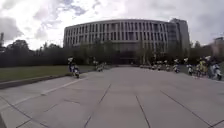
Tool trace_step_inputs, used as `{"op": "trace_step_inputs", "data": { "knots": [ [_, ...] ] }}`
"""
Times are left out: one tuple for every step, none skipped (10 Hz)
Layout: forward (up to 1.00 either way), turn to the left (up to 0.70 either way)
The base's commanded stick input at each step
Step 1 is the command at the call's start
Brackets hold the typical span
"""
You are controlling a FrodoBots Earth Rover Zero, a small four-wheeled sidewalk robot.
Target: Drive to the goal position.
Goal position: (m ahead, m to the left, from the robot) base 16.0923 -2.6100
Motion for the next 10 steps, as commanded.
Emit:
{"op": "trace_step_inputs", "data": {
  "knots": [
    [0.7, 0.0],
    [0.7, 0.0],
    [0.7, 0.0],
    [0.7, 0.0],
    [0.7, 0.0],
    [0.7, 0.0],
    [0.7, 0.0],
    [0.7, 0.0],
    [0.7, 0.0],
    [0.7, 0.0]
  ]
}}
